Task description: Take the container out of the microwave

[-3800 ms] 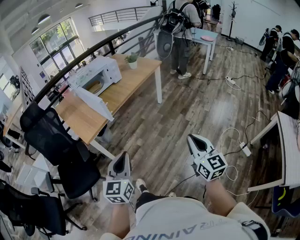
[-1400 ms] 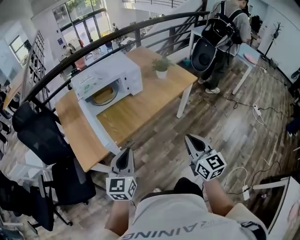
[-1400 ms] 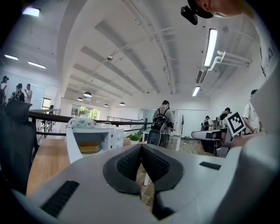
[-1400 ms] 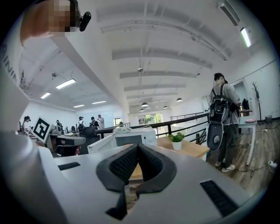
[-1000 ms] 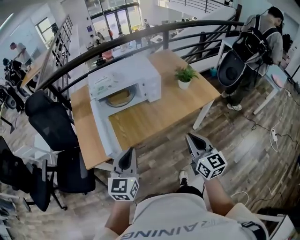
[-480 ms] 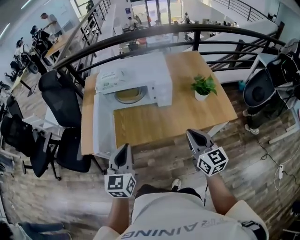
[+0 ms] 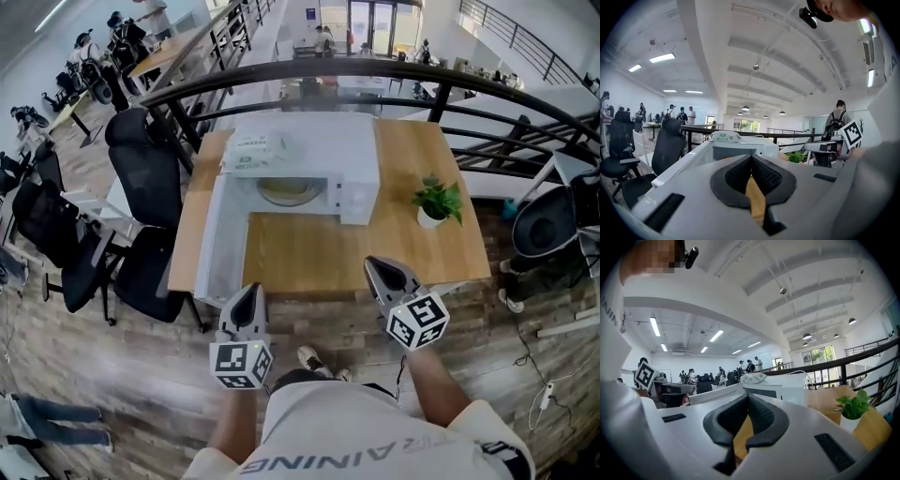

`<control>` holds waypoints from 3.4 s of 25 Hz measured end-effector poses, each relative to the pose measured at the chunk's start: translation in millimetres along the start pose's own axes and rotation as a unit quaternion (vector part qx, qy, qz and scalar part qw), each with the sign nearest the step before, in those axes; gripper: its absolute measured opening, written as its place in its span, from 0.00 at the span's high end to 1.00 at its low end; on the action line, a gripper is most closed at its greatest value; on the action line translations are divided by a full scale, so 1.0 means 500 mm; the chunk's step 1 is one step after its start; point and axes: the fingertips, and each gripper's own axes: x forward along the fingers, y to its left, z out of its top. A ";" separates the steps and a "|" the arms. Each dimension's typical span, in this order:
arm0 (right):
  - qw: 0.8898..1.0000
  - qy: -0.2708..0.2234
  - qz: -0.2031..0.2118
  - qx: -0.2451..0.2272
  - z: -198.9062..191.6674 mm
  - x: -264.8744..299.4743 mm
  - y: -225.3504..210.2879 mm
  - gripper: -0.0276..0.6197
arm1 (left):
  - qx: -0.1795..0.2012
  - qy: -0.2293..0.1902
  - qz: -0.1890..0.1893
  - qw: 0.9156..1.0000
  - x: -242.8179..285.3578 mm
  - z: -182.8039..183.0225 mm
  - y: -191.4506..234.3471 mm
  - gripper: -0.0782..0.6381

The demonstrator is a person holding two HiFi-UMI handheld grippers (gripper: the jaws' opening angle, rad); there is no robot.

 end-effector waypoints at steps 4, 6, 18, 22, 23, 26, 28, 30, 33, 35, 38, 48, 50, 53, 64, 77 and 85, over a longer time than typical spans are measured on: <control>1.000 0.011 0.018 -0.018 0.016 0.059 0.004 0.93 | -0.006 -0.012 0.005 1.000 0.024 0.012 0.031 0.85; 0.999 0.013 0.023 -0.022 0.024 0.092 0.010 0.93 | -0.008 -0.014 0.007 1.000 0.033 0.016 0.048 0.85; 0.997 0.032 0.061 -0.041 0.012 0.241 0.048 0.93 | -0.025 -0.022 0.002 0.999 0.080 0.008 0.095 0.85; 0.995 0.041 0.082 -0.051 0.013 0.288 0.043 0.93 | -0.024 -0.021 0.017 0.999 0.098 0.010 0.100 0.85; 0.993 0.045 0.088 -0.058 0.013 0.299 0.043 0.93 | -0.026 -0.022 0.021 0.999 0.101 0.012 0.100 0.85; 0.991 0.053 0.100 -0.074 0.012 0.327 0.039 0.93 | -0.030 -0.023 0.029 0.999 0.109 0.012 0.103 0.85; 0.990 0.061 0.101 -0.082 0.006 0.345 0.033 0.93 | -0.031 -0.023 0.034 0.999 0.115 0.013 0.109 0.85; 0.987 0.075 0.103 -0.095 -0.003 0.363 0.030 0.93 | -0.033 -0.024 0.038 0.998 0.118 0.015 0.115 0.85; 0.982 0.100 0.107 -0.119 -0.021 0.394 0.030 0.93 | -0.036 -0.024 0.042 0.998 0.121 0.016 0.121 0.85; 0.978 0.116 0.109 -0.132 -0.036 0.419 0.032 0.93 | -0.036 -0.025 0.043 0.998 0.122 0.016 0.122 0.85; 0.974 0.138 0.106 -0.147 -0.062 0.461 0.032 0.93 | -0.033 -0.033 0.046 0.998 0.115 0.017 0.124 0.85; 0.969 0.192 0.061 -0.140 -0.149 0.588 -0.009 0.93 | -0.052 -0.021 0.042 0.998 0.110 -0.003 0.134 0.85; 0.970 0.200 0.058 -0.128 -0.167 0.608 -0.010 0.93 | -0.051 -0.025 0.041 0.998 0.107 -0.003 0.133 0.85; 0.967 0.210 0.051 -0.135 -0.193 0.640 -0.015 0.93 | -0.054 -0.026 0.041 0.997 0.105 -0.005 0.135 0.85; 0.935 0.262 0.022 -0.238 -0.274 0.736 -0.041 0.93 | -0.062 -0.022 0.049 0.997 0.102 -0.019 0.136 0.85; 0.873 0.315 0.020 -0.373 -0.317 0.783 -0.057 0.84 | -0.071 -0.029 0.052 0.996 0.096 -0.016 0.154 0.85; 0.847 0.340 0.019 -0.408 -0.348 0.801 -0.069 0.68 | -0.077 -0.025 0.053 0.995 0.094 -0.031 0.157 0.85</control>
